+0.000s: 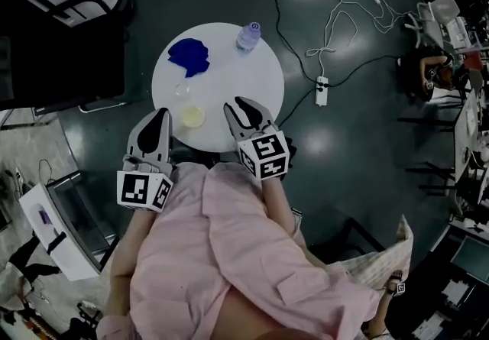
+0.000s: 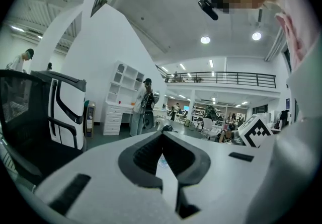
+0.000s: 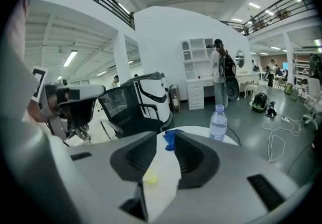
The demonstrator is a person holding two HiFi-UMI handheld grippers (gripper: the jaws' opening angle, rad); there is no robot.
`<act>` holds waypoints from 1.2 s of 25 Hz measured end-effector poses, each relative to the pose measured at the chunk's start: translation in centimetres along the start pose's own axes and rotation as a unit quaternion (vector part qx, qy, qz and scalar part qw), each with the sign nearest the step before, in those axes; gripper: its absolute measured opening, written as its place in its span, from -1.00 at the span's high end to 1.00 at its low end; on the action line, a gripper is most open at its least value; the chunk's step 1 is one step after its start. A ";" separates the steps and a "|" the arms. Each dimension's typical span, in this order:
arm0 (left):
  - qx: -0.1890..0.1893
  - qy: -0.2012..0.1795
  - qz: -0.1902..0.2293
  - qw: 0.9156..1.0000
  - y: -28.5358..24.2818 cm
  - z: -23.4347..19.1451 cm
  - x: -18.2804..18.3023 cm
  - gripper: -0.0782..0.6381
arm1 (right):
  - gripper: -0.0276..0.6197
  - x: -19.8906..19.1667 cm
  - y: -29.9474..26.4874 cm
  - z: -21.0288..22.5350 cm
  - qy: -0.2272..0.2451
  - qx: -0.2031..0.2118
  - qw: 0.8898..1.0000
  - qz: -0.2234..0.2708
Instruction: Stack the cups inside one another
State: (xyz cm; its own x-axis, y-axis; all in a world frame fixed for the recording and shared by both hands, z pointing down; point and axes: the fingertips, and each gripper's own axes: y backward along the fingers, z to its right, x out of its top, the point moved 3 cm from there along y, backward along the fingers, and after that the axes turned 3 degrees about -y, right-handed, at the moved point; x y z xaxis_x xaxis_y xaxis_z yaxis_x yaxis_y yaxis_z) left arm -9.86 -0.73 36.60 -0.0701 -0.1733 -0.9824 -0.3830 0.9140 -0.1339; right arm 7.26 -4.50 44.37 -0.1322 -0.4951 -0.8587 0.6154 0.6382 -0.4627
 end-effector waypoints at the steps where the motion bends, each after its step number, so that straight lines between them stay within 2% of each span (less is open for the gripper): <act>1: 0.006 0.003 0.002 1.000 0.1 -0.1 0.0 0.76 | 0.63 0.0 -0.4 0.1 0.005 0.003 1.000 -0.005; 7: 0.032 0.017 0.012 0.999 0.7 -1.1 0.0 0.76 | 0.63 -0.9 -3.2 0.3 0.035 0.023 0.998 -0.047; 12: 0.046 0.024 0.011 0.999 1.1 -1.4 -0.2 0.76 | 0.62 -2.4 -5.7 -0.9 0.043 0.061 0.994 -0.085; 18: 0.049 0.022 0.006 0.999 1.0 -1.3 -0.2 0.76 | 0.57 -5.6 -9.0 -2.9 0.051 0.115 0.980 -0.155; 23: 0.057 0.015 0.002 0.998 1.1 -1.2 0.0 0.76 | 0.55 -8.6 -10.9 -3.4 0.056 0.129 0.967 -0.214; 30: 0.082 0.015 0.005 0.997 1.4 -1.9 0.1 0.76 | 0.51 -11.4 -13.1 -3.1 0.048 0.136 0.953 -0.267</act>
State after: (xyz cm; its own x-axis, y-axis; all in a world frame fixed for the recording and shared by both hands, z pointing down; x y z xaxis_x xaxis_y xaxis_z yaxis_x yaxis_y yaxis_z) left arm -12.17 -0.15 36.58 -0.1021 -0.1723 -0.9797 -0.2268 0.9630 -0.1457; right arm -1.74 -5.37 59.53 -0.5456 -0.6411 -0.5396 0.6173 0.1280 -0.7762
